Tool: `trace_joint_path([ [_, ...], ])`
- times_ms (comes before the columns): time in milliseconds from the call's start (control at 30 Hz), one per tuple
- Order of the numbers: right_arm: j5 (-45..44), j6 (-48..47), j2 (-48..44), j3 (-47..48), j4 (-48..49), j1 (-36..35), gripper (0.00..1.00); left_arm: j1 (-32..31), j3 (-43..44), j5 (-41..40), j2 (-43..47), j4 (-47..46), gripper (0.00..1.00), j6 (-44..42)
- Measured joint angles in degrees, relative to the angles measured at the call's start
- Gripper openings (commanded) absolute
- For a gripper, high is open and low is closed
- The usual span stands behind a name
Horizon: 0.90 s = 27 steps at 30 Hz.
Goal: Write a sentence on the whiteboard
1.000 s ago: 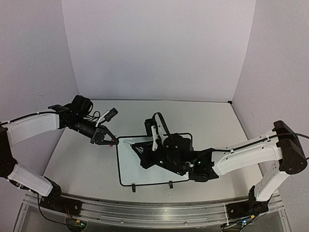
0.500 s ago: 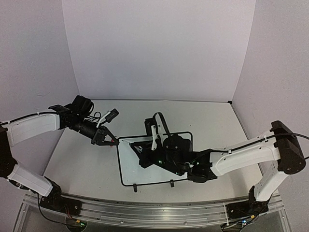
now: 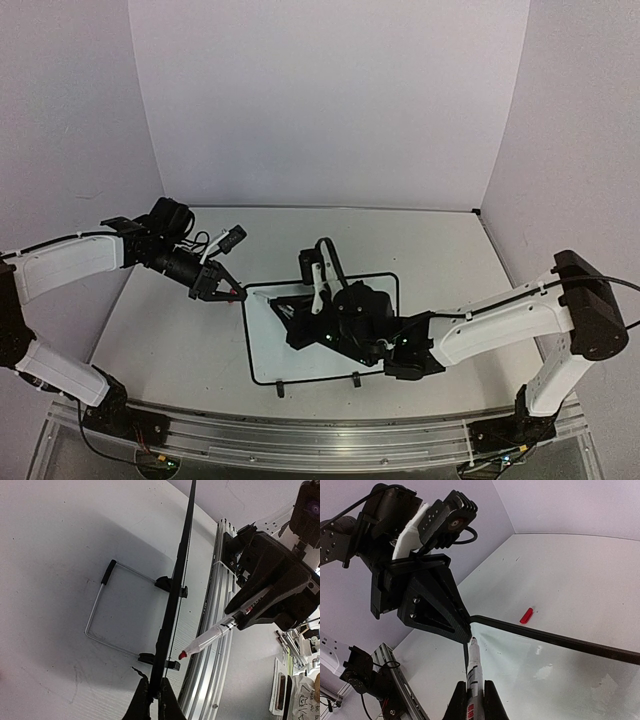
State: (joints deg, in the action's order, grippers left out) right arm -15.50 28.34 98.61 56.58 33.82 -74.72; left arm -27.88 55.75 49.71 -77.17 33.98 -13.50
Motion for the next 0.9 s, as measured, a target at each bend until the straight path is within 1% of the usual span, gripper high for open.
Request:
trace_joint_path([
  [500, -2.43, 0.46, 0.80, 0.02, -0.26, 0.00, 0.00, -0.21, 0.00, -0.37, 0.00, 0.00, 0.00, -0.02],
  [900, 0.14, 0.64, 2.38, 0.83, -1.50, -0.22, 0.00, -0.22, 0.00, -0.44, 0.00, 0.00, 0.00, -0.02],
])
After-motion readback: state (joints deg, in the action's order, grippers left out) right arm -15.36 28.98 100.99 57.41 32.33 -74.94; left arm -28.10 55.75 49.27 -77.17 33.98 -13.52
